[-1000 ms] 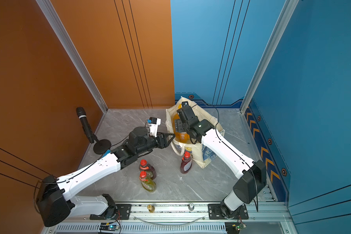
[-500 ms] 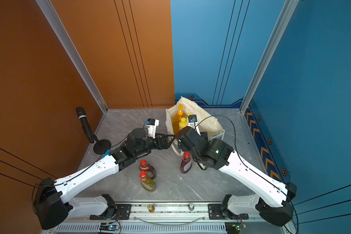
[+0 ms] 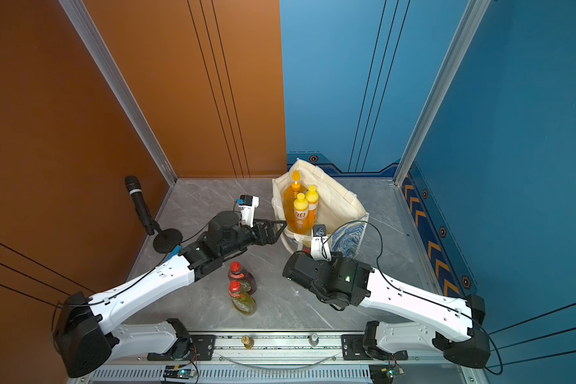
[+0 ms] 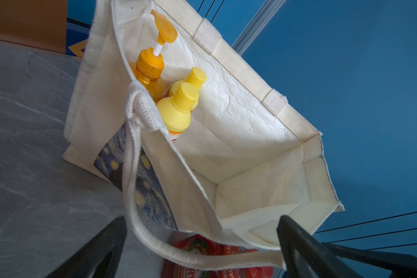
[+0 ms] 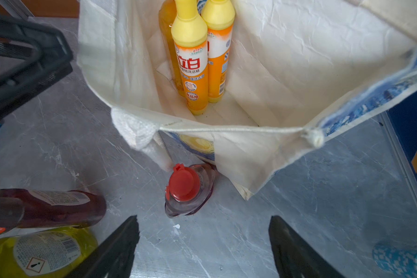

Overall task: Pack dish soap into the shopping bag
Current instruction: Pick up the bottle of dish soap at the center of the board.

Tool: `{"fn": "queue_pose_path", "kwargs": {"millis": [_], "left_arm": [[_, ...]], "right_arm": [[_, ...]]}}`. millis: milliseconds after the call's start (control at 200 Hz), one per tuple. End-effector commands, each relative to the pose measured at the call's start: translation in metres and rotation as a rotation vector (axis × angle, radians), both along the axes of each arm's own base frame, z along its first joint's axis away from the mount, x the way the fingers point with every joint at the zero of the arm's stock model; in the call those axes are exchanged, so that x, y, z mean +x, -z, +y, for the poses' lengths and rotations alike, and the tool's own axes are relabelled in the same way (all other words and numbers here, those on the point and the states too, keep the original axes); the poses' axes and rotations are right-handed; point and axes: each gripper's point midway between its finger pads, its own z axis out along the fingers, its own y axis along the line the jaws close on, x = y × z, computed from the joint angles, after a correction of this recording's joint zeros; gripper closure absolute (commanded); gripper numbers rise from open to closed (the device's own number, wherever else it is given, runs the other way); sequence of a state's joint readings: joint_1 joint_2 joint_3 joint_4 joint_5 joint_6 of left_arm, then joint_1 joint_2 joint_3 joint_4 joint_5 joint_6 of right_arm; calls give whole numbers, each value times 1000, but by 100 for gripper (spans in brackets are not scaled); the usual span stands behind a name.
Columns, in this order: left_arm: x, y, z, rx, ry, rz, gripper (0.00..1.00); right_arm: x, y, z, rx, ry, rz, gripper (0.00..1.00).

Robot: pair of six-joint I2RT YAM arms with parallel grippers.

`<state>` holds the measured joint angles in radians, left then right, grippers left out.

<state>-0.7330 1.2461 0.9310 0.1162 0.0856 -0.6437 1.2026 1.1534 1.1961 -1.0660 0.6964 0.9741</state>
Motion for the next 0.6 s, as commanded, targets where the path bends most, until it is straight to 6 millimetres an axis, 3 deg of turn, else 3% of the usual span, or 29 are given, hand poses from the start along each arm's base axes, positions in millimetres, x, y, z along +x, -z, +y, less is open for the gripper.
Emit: {"fn": "queue_pose_path", "kwargs": {"millis": [0, 200, 526, 596], "left_arm": [[5, 4, 6, 15, -27, -13, 1], [6, 7, 12, 22, -53, -13, 2], [7, 9, 17, 25, -71, -15, 2], [7, 11, 17, 28, -72, -11, 2]], "right_arm": [[6, 17, 8, 37, 28, 32, 13], [21, 45, 20, 99, 12, 94, 18], [35, 68, 22, 48, 34, 134, 19], [37, 74, 18, 37, 49, 148, 25]]}}
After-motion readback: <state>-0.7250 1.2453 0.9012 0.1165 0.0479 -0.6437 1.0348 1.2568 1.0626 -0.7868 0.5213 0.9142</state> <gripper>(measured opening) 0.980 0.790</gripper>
